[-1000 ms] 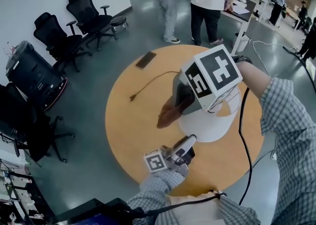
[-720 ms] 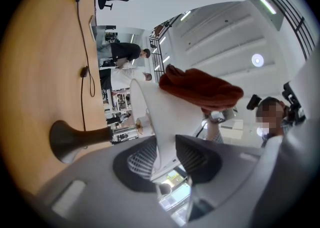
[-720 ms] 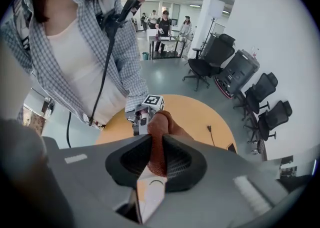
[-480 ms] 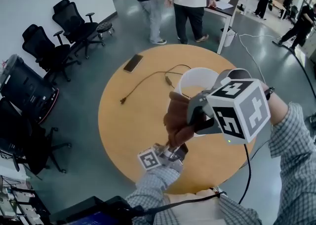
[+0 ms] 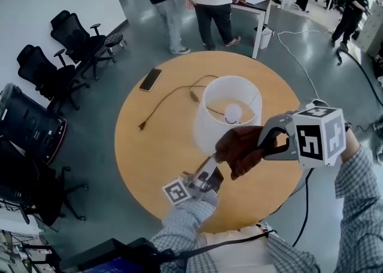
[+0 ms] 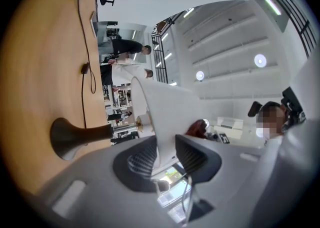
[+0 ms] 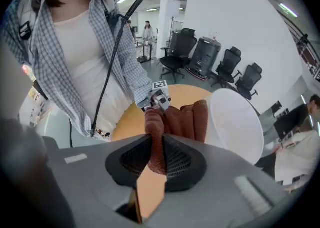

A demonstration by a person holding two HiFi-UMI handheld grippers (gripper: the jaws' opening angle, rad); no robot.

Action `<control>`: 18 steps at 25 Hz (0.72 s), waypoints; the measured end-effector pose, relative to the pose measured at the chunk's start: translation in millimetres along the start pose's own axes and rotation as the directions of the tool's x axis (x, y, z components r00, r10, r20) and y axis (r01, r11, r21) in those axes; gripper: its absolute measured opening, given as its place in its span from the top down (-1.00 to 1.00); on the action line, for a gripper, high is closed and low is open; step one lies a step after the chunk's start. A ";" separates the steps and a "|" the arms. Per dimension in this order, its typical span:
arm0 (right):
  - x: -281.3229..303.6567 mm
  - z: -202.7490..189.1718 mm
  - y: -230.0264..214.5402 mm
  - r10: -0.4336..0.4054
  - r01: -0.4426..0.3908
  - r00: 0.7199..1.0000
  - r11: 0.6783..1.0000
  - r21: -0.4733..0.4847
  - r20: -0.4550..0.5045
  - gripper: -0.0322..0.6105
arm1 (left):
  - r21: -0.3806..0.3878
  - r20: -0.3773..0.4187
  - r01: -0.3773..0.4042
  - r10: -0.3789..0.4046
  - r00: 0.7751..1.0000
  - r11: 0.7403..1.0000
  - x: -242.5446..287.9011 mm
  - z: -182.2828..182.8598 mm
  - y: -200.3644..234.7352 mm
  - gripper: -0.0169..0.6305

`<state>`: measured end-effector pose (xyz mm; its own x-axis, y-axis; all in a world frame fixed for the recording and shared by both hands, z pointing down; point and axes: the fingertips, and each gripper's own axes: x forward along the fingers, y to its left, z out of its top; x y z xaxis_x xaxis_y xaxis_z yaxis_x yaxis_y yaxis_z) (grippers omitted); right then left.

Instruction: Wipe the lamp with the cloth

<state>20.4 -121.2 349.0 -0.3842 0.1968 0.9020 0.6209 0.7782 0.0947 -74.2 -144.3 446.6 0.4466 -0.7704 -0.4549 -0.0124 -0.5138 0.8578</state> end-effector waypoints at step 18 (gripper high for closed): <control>77.0 -120.4 33.0 -0.422 0.132 0.875 0.681 0.720 0.239 0.70 | -0.006 -0.024 -0.012 0.012 1.000 1.000 -0.4 -1.5 -2.8 0.59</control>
<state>93.6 -152.2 472.2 -0.7613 -0.0134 0.6482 -0.1196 0.9855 -0.1201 -73.0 -142.0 444.8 0.4675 -0.7673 -0.4390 -0.0126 -0.5023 0.8646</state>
